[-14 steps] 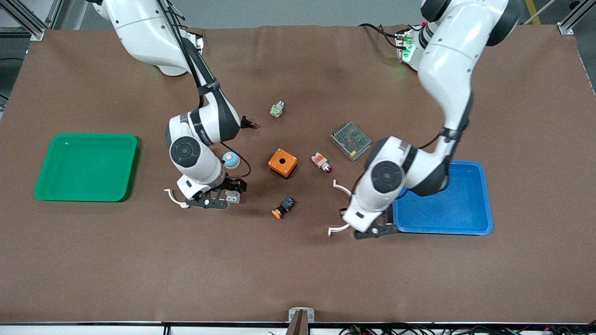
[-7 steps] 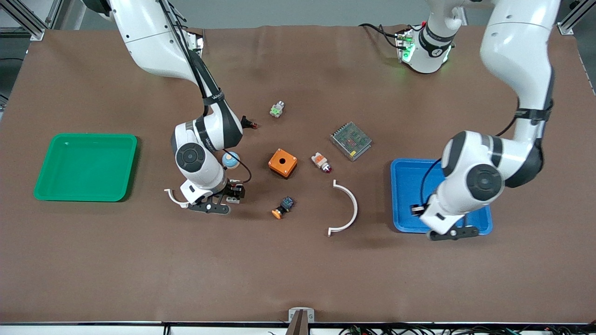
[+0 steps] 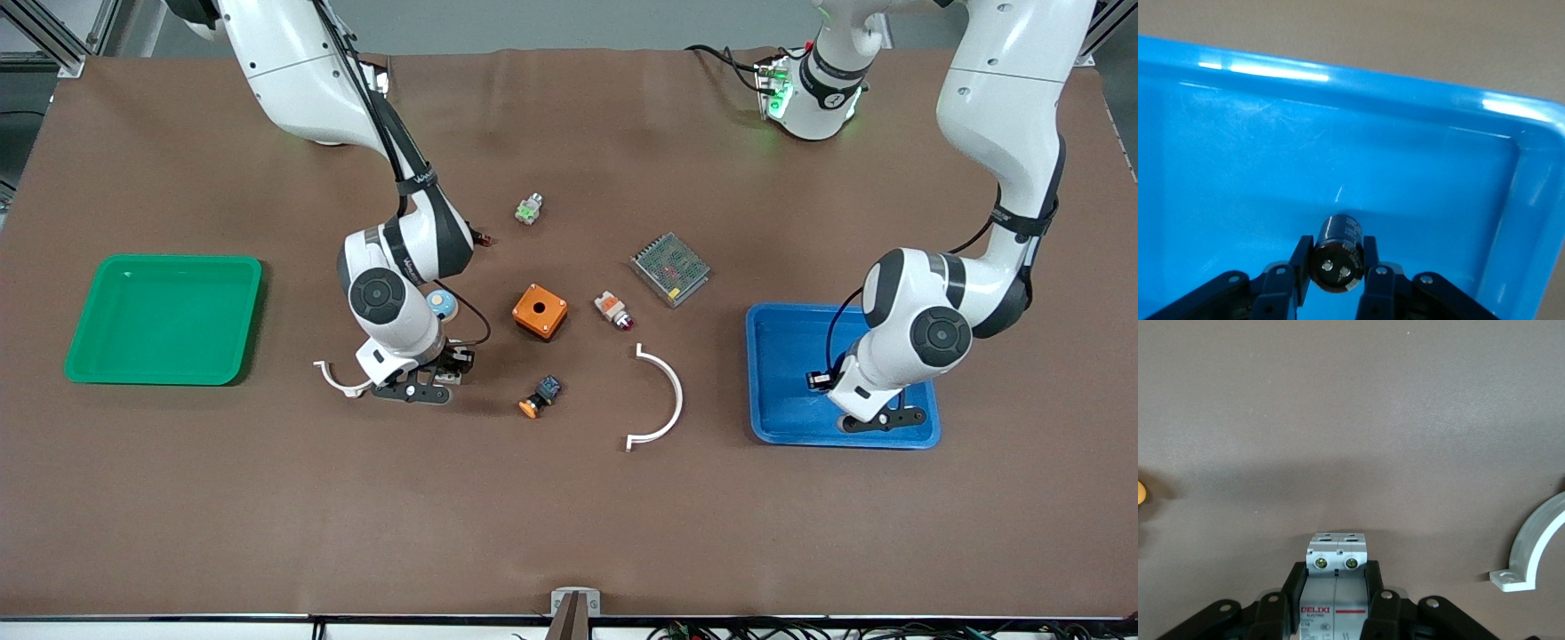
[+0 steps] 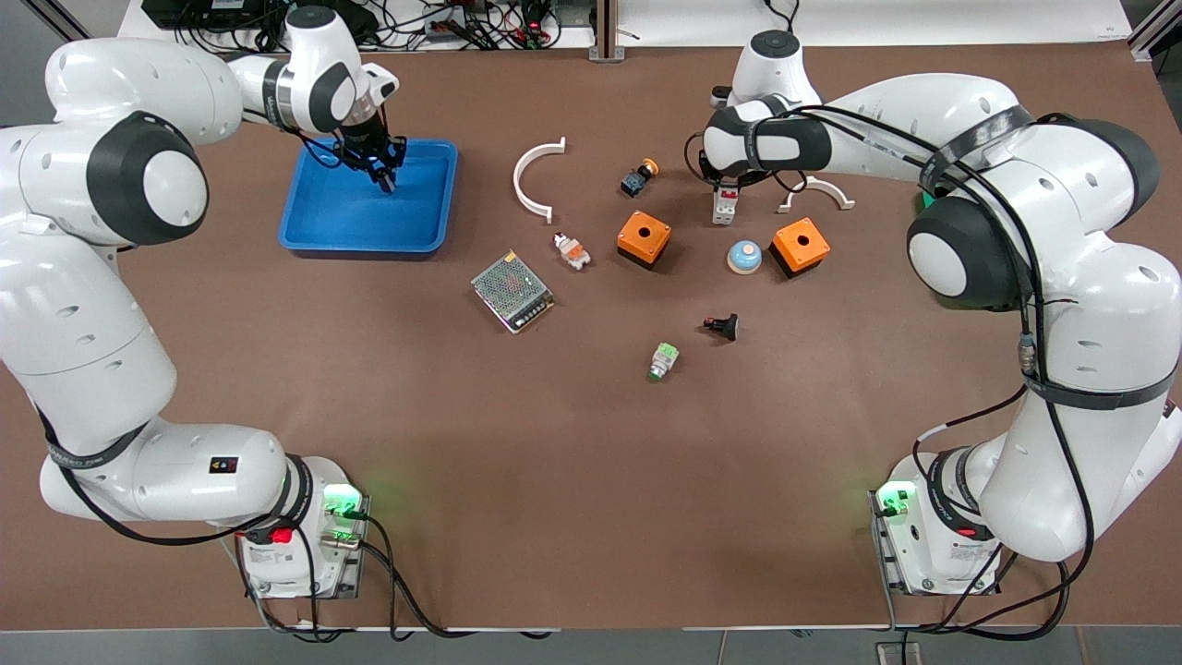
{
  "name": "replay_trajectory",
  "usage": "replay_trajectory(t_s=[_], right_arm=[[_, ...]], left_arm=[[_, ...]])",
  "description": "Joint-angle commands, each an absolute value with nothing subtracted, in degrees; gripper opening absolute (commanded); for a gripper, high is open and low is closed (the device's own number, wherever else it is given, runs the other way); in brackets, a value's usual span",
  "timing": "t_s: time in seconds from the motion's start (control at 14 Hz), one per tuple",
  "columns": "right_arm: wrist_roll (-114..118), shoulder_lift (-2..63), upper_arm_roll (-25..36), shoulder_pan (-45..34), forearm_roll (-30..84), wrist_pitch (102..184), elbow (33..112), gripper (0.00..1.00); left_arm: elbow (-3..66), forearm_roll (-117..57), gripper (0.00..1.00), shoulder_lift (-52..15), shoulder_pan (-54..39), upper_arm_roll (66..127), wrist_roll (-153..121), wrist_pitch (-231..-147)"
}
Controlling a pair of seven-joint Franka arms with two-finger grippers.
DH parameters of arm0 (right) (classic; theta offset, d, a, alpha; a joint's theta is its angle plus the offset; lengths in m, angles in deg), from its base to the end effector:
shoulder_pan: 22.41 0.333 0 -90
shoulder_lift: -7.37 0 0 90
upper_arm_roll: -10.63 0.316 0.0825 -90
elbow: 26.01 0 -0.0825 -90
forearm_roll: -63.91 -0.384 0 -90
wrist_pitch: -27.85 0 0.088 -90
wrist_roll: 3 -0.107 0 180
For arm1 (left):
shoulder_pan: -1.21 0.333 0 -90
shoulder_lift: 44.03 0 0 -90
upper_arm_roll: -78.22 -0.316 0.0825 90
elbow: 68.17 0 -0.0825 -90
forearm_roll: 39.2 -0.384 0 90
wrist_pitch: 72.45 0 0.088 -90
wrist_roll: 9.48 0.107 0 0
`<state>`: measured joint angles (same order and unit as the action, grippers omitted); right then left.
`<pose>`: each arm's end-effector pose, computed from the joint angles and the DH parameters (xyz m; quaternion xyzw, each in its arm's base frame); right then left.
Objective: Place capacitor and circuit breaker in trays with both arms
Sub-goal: 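Release the capacitor in the blue tray while the right gripper carries the breaker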
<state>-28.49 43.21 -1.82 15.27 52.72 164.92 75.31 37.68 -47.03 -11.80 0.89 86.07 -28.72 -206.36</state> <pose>0.5938 0.2947 0.2165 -0.9986 0.0528 -0.0067 0.0074 0.6314 -0.0836 0.2155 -0.9978 -0.0567 0.0290 0.0182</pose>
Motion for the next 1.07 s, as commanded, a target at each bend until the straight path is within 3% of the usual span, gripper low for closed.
replay_trajectory(t_s=[0.0, 0.07, 0.14, 0.5, 0.79, 1.0], right_arm=[[-28.1, 41.4, -2.5, 14.7, 51.6, 159.9, 73.4, 0.2], [-28.1, 40.1, -2.6, 13.8, 52.0, 155.1, 71.2, 0.2], [-27.4, 39.0, -2.7, 12.1, 52.3, 149.2, 68.7, 0.2], [-12.2, 32.2, -5.4, -0.6, 54.3, 128.2, 61.5, 0.2], [3.7, 30.9, -11.8, -8.5, 57.6, 123.9, 62.1, 0.2], [15.6, 31.8, -12.1, -17.7, 57.7, 124.7, 62.8, 0.2]], left_arm=[[39.7, -47.9, 0.38, -13.5, 1.8, 86.7, -29.0, -207.5], [39.4, -47.9, 0.76, -13.5, 1.7, 86.7, -28.9, -207.5], [38.8, -47.9, 1.0, -14.1, 1.7, 86.7, -29.1, -206.8], [33.8, -47.8, 1.0, -24.8, 1.7, 86.4, -27.7, -202.3], [24.8, -47.8, 1.0, -32.1, 1.8, 86.3, -22.7, -186.3], [22.2, -47.0, 1.0, -37.0, 1.8, 86.4, -19.2, -177.1]])
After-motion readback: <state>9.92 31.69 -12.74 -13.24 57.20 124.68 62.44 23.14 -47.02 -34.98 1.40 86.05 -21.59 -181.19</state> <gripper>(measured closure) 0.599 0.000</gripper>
